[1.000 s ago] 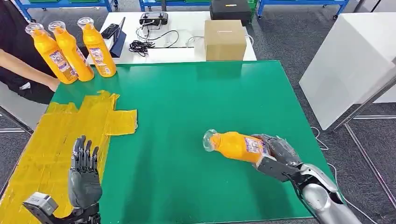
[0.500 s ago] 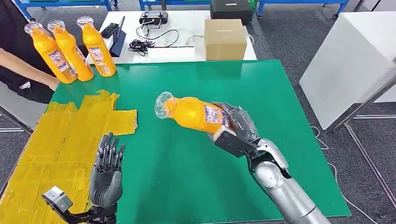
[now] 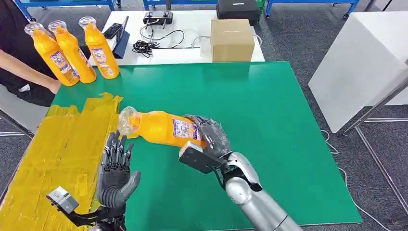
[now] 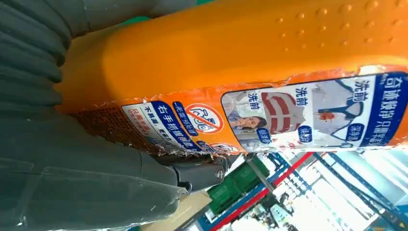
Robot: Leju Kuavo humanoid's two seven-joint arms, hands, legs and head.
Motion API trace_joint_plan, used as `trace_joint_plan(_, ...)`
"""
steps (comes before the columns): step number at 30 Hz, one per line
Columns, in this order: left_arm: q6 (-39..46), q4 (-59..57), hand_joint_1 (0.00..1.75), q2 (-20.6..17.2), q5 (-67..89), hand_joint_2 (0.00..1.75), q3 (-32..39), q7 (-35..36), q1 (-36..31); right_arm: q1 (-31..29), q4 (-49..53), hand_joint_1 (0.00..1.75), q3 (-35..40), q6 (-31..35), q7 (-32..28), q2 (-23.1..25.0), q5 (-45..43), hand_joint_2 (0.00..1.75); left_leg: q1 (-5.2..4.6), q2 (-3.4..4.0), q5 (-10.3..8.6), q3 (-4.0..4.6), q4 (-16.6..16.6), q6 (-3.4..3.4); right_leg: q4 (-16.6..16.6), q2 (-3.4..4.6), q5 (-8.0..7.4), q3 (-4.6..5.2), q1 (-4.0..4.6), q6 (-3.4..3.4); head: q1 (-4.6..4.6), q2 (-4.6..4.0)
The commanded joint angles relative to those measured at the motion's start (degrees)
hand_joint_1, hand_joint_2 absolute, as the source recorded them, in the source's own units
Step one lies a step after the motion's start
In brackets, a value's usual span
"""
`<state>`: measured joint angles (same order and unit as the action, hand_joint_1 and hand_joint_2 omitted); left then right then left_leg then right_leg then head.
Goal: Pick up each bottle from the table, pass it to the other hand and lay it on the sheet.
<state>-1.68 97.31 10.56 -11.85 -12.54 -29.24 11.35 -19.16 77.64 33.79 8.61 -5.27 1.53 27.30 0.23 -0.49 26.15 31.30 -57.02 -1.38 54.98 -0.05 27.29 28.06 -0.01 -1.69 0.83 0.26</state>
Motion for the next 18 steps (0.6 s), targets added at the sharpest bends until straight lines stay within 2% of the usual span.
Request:
trace_joint_plan(1, 3.6, -1.6, 0.0, -0.7, 2.1, 1.75, -0.5, -0.9, -1.6, -1.6, -5.9, 1.75, 3.3, 0.5, -0.3, 3.1, -0.8, 1.75, -0.03, 0.07, 0.0, -0.01, 0.0, 0.02, 0.0, 0.07, -0.03, -0.01, -0.03, -0.01, 0.02, 0.0)
trace_joint_plan(9, 4.3, -1.1, 0.0, -0.7, 2.1, 1.75, -0.3, -1.0, -1.4, -0.8, -5.5, 1.75, 4.5, 1.1, -0.5, 4.0, -0.3, 1.75, -0.01, 0.06, 0.0, -0.01, 0.0, 0.04, 0.0, 0.05, -0.02, -0.01, 0.0, 0.0, 0.0, 0.0)
trace_joint_plan(18, 4.2, -0.4, 0.0, -0.3, -2.5, 1.75, 1.7, -0.7, -0.8, 1.3, -6.0, 1.75, 9.8, 5.8, -1.3, 7.4, 3.1, 1.75, 0.02, 0.13, 0.01, -0.04, 0.0, 0.05, -0.1, 0.11, -0.03, -0.02, 0.01, 0.01, 0.02, 0.0)
